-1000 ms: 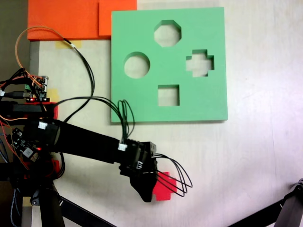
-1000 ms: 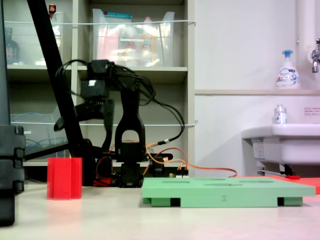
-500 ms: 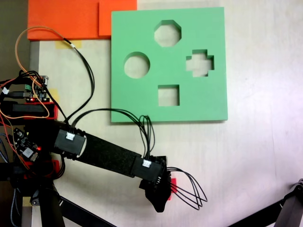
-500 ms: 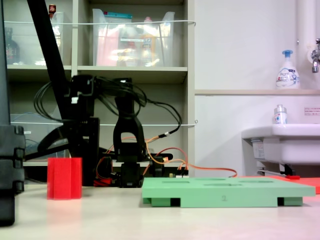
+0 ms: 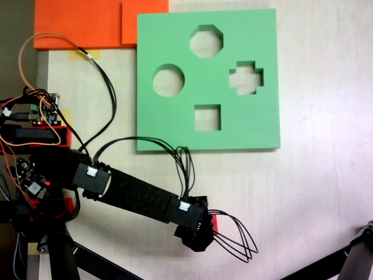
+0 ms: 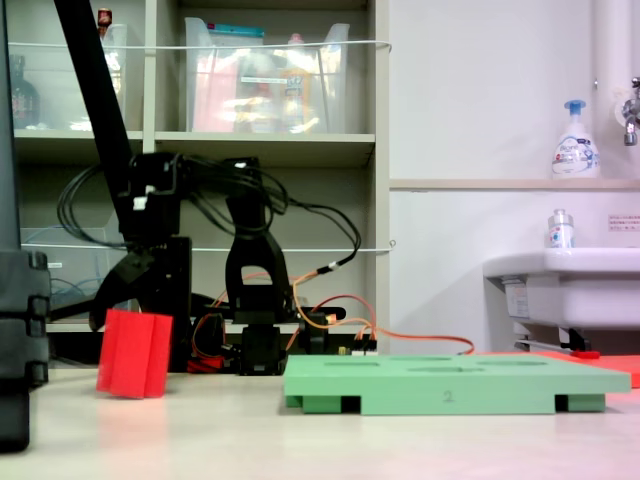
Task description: Put the cross columnar block into the corresponding hole
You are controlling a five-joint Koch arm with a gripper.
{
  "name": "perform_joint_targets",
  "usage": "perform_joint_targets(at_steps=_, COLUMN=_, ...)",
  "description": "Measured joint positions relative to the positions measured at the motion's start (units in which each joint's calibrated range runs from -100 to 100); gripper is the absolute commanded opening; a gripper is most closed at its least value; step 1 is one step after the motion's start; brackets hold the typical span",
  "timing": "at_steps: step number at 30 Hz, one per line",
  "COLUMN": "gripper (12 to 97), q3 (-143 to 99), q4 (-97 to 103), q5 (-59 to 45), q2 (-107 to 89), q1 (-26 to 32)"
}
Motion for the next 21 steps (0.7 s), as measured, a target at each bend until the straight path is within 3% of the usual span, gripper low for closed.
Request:
perform_joint_targets(at_steps=11, gripper=38.5, q3=0.0, q4=-1.1, q5=0.1, q2=-1.8, q1=-0.3)
perform_joint_targets(at_steps=21, gripper=38.5, q3=-0.8, q4=-3.2, q5=3.8, q2=-18.1, q1=1.9)
